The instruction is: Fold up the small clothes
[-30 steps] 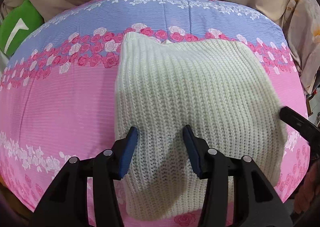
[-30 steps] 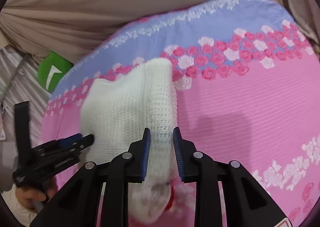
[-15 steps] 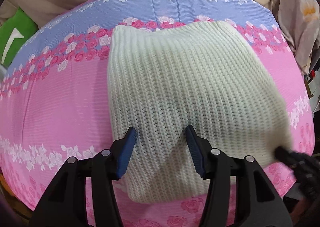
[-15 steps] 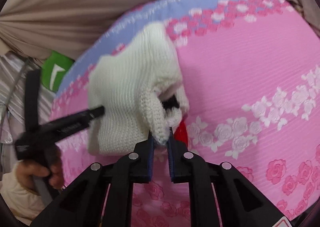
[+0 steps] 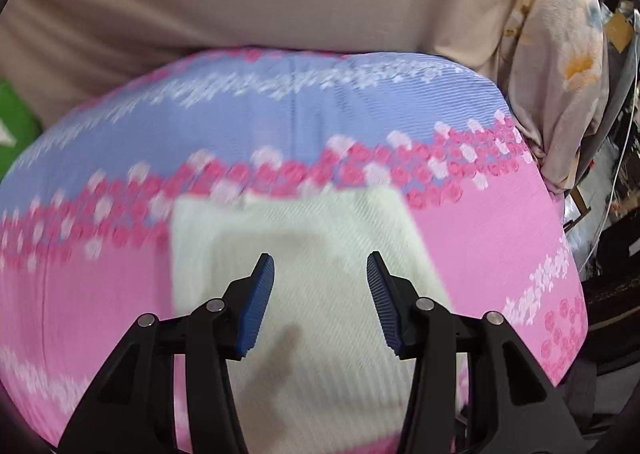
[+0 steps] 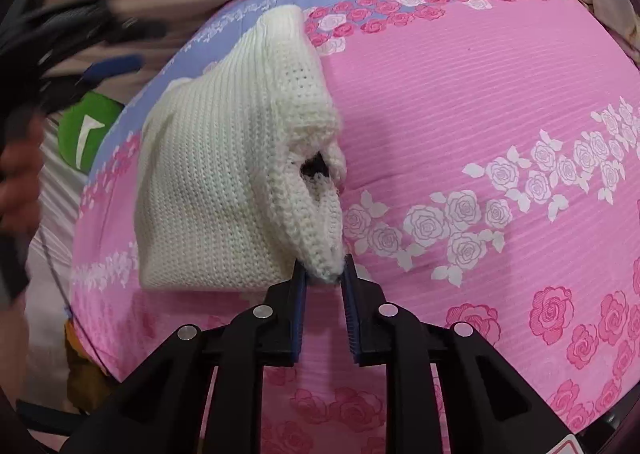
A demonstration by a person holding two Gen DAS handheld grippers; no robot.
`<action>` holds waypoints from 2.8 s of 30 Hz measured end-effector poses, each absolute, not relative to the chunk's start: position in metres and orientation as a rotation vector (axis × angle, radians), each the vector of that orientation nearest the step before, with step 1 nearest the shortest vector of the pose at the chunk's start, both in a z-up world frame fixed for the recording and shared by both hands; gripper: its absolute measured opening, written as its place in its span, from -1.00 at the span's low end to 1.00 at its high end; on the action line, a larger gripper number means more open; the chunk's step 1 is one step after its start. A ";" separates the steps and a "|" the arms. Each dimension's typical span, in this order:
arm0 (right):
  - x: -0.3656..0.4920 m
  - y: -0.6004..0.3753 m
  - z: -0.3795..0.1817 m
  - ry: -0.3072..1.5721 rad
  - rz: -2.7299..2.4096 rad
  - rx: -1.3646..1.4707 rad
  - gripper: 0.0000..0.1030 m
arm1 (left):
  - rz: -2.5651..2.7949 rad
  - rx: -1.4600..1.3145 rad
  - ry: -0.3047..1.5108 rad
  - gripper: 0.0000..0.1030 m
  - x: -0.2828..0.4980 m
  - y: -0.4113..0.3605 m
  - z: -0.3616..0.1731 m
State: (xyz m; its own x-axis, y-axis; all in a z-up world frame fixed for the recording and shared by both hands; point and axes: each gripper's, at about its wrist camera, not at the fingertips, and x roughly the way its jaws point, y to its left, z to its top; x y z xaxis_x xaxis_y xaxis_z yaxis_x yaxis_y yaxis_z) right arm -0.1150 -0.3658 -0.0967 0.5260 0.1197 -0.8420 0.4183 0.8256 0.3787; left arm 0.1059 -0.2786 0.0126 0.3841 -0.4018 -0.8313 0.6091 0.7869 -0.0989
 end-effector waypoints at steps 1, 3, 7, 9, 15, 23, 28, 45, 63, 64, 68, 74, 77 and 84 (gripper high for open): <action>-0.115 -0.366 -0.095 1.006 -0.186 0.605 -0.55 | -0.665 0.252 0.995 -0.07 0.111 -0.292 0.010; -0.117 -0.364 -0.093 0.987 -0.177 0.613 -0.28 | -0.689 0.261 1.025 0.09 0.122 -0.320 -0.001; -0.104 -0.361 -0.105 1.006 -0.192 0.583 -0.45 | -0.673 0.325 1.121 -0.22 0.129 -0.362 -0.051; -0.101 -0.363 -0.104 0.989 -0.173 0.600 -0.74 | -0.648 0.351 1.137 -0.56 0.130 -0.370 -0.072; -0.112 -0.371 -0.085 0.920 -0.209 0.539 -0.79 | -0.603 0.358 1.095 -0.72 0.143 -0.391 -0.077; -0.105 -0.385 -0.096 1.021 -0.203 0.579 -0.55 | -0.588 0.396 1.067 -0.65 0.131 -0.389 -0.057; -0.125 -0.384 -0.069 0.994 -0.256 0.542 -0.50 | -0.596 0.390 1.009 -0.65 0.113 -0.355 -0.024; -0.080 -0.374 -0.045 0.916 -0.283 0.430 -0.53 | -0.448 0.303 1.099 -0.52 0.111 -0.231 -0.036; -0.088 -0.359 -0.063 0.946 -0.118 0.612 -0.84 | -0.529 0.005 1.450 -0.56 0.055 -0.134 -0.112; -0.092 -0.356 -0.045 0.878 -0.084 0.609 -0.85 | -0.518 -0.003 1.444 -0.58 0.057 -0.131 -0.109; -0.093 -0.355 -0.062 0.942 -0.136 0.531 -0.86 | -0.468 0.014 1.406 -0.60 0.061 -0.122 -0.105; -0.100 -0.359 -0.094 1.050 -0.182 0.569 -0.80 | -0.445 0.121 1.361 -0.51 0.048 -0.137 -0.109; -0.100 -0.363 -0.060 0.972 -0.191 0.537 -0.55 | -0.461 0.079 1.310 -0.53 0.041 -0.135 -0.079; -0.043 -0.393 -0.060 0.941 -0.144 0.598 0.13 | -0.476 0.051 1.133 0.05 0.080 -0.162 -0.035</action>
State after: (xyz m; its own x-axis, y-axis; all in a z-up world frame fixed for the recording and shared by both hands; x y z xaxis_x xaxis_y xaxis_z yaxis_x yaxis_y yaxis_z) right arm -0.0430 -0.3929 -0.0605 0.5923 0.1374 -0.7939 0.3686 0.8299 0.4187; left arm 0.0796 -0.1623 -0.0351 0.3355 -0.3390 -0.8789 0.3899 0.8993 -0.1980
